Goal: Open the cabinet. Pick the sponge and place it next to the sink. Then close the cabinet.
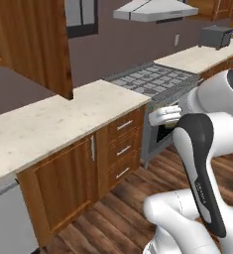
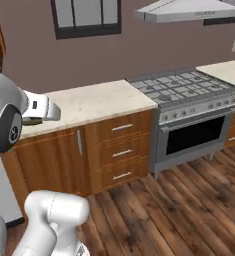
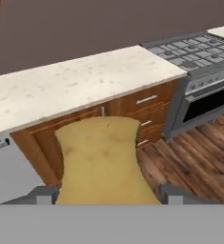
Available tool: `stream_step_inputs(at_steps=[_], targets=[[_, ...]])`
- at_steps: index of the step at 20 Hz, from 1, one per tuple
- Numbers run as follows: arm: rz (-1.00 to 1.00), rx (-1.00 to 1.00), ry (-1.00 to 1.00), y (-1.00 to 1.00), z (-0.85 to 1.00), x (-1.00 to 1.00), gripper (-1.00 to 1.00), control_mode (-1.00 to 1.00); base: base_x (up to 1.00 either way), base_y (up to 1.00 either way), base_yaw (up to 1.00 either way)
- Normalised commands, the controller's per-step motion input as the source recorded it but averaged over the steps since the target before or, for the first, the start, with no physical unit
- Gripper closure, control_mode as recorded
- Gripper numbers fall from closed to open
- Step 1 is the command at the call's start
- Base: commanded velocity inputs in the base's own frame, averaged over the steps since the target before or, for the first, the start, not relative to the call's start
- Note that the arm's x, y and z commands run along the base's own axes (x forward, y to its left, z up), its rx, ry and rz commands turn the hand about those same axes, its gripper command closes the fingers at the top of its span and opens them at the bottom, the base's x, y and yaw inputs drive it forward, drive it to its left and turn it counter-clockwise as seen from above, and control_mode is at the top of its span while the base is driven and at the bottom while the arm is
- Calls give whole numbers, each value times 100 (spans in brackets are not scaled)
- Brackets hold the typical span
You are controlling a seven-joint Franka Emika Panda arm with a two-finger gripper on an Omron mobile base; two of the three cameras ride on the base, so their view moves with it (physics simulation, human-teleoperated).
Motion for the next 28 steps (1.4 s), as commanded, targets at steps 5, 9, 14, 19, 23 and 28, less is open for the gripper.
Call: stream_step_inputs(at_steps=[5, 9, 14, 19, 23, 28], targets=[[0, 0, 0, 0, 0, 0, 100, 100, 0, -62, -100], [0, 0, 0, 0, 0, 0, 100, 100, 2, -72, -99], [0, 0, 0, 0, 0, 0, 100, 100, 1, -73, -98], [0, 0, 0, 0, 0, 0, 100, 100, 0, -56, -97], [0, 0, 0, 0, 0, 0, 100, 100, 0, -24, -88], [0, 0, 0, 0, 0, 0, 100, 100, -10, -1, -71]])
